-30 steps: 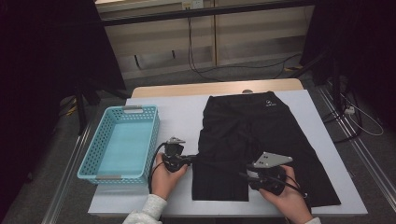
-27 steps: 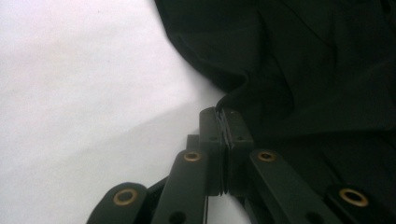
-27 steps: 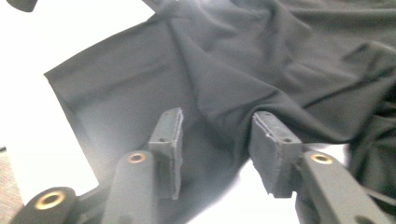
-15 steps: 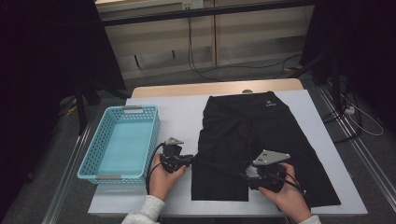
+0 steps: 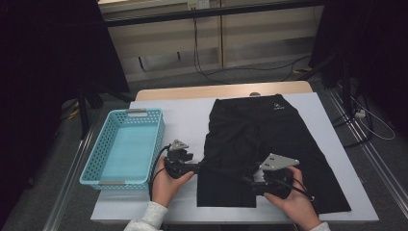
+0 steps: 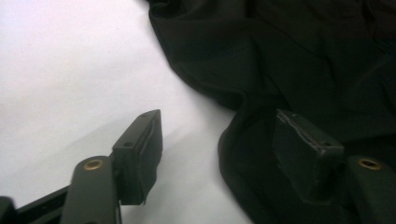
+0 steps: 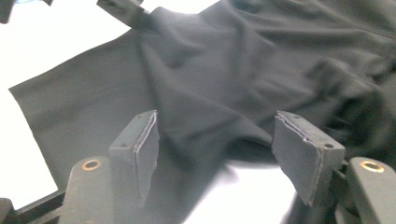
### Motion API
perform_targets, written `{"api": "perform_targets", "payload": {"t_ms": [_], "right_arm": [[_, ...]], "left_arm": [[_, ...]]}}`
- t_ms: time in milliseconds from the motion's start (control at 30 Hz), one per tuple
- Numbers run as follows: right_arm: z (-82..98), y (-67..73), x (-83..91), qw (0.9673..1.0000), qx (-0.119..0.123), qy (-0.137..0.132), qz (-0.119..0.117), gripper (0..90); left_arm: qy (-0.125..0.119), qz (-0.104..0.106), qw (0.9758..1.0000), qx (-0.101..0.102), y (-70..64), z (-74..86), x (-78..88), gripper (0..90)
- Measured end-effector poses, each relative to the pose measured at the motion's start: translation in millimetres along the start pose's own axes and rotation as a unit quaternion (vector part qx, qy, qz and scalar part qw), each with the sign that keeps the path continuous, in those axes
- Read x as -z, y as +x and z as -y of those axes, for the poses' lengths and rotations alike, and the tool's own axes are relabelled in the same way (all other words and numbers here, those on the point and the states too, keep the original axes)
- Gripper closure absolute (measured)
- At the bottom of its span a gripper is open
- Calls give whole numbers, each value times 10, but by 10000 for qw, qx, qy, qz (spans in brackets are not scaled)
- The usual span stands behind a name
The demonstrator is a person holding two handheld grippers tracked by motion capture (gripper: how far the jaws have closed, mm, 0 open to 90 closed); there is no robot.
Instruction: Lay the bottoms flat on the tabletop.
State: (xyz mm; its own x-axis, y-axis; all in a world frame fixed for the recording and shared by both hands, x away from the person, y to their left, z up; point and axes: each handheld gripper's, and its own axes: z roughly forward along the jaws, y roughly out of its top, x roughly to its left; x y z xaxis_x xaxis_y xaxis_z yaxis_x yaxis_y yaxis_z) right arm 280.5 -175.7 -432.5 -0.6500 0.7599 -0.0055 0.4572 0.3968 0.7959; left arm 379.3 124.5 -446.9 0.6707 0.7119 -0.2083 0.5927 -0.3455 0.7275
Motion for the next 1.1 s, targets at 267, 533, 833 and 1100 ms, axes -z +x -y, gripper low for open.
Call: {"api": "perform_targets", "payload": {"t_ms": [267, 533, 833, 1100], "right_arm": [[-55, 189, -182, 9988, 223, 206, -387, 443], [-42, 354, -345, 9934, 474, 361, -975, 448], [-97, 301, -306, 9957, 338, 165, -846, 392], [-76, 474, -402, 9888, 632, 363, -1300, 456]], "left_arm": [[9, -60, 10000, -43, 6, 13, 12, 284], [49, -84, 9999, -56, 12, 27, 25, 272], [45, -110, 9999, -34, 19, 31, 26, 267], [43, -125, 9999, -31, 21, 31, 28, 264]]}}
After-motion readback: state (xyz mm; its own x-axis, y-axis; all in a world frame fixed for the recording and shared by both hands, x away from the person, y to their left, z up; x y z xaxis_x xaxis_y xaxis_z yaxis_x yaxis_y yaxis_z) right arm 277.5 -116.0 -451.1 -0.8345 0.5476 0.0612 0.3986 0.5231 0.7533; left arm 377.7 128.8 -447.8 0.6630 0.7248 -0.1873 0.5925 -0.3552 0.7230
